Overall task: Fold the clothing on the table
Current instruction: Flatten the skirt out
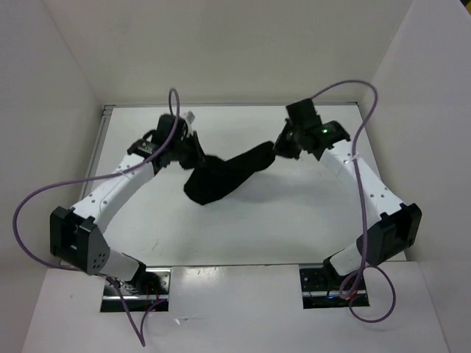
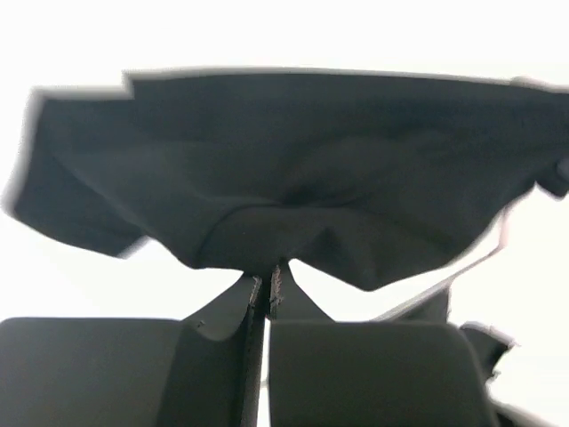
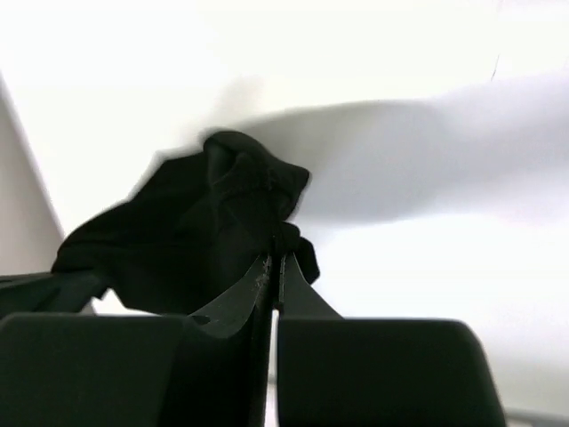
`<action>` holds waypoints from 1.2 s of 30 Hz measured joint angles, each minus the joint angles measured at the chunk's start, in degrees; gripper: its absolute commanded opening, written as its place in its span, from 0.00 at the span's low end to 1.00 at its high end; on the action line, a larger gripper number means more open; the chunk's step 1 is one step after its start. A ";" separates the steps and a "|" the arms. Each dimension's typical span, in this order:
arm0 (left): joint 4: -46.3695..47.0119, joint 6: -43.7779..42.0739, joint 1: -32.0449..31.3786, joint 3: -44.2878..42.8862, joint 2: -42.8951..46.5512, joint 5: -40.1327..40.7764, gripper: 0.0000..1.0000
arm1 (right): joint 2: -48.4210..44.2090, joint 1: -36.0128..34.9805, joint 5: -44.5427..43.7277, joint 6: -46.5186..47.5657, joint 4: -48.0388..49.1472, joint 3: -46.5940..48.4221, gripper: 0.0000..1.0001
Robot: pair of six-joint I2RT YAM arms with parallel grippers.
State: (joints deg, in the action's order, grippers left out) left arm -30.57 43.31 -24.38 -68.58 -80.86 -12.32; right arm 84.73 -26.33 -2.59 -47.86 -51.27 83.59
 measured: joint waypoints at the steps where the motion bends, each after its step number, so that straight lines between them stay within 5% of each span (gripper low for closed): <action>1: 0.15 -1.40 1.60 -4.79 -1.99 0.04 0.00 | 0.04 1.86 -0.39 1.57 0.07 3.02 0.00; 5: -1.95 -4.70 7.30 -21.38 -9.86 -1.03 0.00 | 1.14 7.61 -1.75 7.26 -1.03 15.19 0.00; 9: -2.49 -6.10 10.21 -28.81 -11.17 -3.30 0.00 | 1.68 8.59 -1.53 10.56 -0.98 21.79 0.00; 26: -4.15 -5.55 10.97 -9.38 8.94 -16.13 0.00 | -15.13 8.90 9.79 13.22 -3.52 3.30 0.00; 30: -5.95 -6.19 11.15 -13.53 6.51 -16.20 0.00 | -15.45 9.27 9.84 12.90 -2.62 3.34 0.00; 36: -9.46 -8.59 11.21 -29.46 -8.66 -13.29 0.00 | -7.63 9.51 2.03 11.08 1.79 3.63 0.00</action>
State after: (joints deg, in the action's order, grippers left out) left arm -40.03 34.72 -13.17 -98.04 -89.52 -25.61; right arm 77.10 -16.82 -0.56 -36.77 -49.47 87.22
